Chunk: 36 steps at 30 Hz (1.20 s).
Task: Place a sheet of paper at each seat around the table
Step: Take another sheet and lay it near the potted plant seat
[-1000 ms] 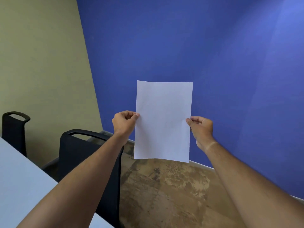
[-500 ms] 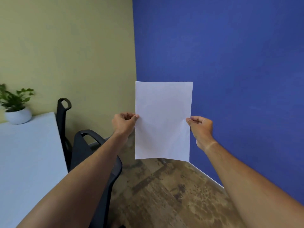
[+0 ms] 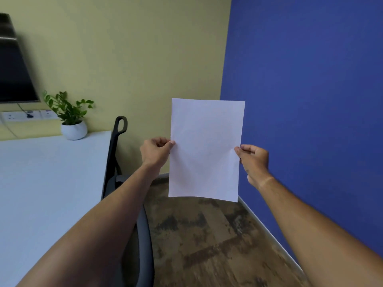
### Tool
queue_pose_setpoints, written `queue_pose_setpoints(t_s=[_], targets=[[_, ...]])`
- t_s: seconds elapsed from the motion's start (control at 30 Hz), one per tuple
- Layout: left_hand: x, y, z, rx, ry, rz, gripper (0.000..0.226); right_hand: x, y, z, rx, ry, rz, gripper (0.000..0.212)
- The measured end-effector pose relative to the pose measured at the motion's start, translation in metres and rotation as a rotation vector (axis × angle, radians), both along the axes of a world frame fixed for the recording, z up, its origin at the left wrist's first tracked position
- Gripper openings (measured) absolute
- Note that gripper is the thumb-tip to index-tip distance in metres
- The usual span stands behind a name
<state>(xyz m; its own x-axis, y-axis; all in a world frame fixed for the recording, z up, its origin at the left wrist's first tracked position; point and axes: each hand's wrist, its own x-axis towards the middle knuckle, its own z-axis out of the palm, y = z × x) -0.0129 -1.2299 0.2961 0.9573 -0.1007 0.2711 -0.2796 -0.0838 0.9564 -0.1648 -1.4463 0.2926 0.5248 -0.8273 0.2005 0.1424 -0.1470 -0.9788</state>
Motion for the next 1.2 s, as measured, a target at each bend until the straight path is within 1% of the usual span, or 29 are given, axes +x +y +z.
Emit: queue_pose_setpoints(t_s=[0.23, 0.4, 0.5, 0.57, 0.67, 0.77, 0.9, 1.13, 1.2], targets=[[0.098, -0.001, 0.011, 0.004, 0.000, 0.143, 0.013, 0.141, -0.025, 0.005, 0.035, -0.032, 0.152, 0.015], [0.156, 0.004, 0.012, -0.009, -0.008, 0.281, 0.012, 0.238, -0.034, 0.001, 0.051, -0.032, 0.266, 0.008], [0.189, 0.007, 0.007, -0.032, 0.008, 0.346, 0.012, 0.295, -0.040, -0.003, 0.039, -0.042, 0.344, 0.008], [0.209, 0.006, 0.003, -0.046, 0.005, 0.402, 0.011, 0.334, -0.043, -0.005, 0.038, -0.045, 0.405, 0.007], [0.237, 0.002, 0.000, -0.067, 0.016, 0.493, 0.009, 0.391, -0.045, -0.006, 0.022, -0.031, 0.513, 0.012], [0.261, 0.002, -0.002, -0.074, 0.025, 0.579, 0.009, 0.442, -0.046, -0.008, 0.019, -0.013, 0.613, 0.006], [0.288, 0.011, -0.007, -0.074, 0.049, 0.679, 0.011, 0.497, -0.037, -0.010, 0.013, 0.001, 0.723, 0.012], [0.334, 0.047, -0.019, -0.097, 0.068, 0.802, 0.010, 0.578, 0.006, -0.020, 0.043, 0.016, 0.899, 0.005], [0.351, 0.059, -0.023, -0.101, 0.063, 0.825, 0.009, 0.604, 0.020, -0.023, 0.045, 0.021, 0.942, 0.007]])
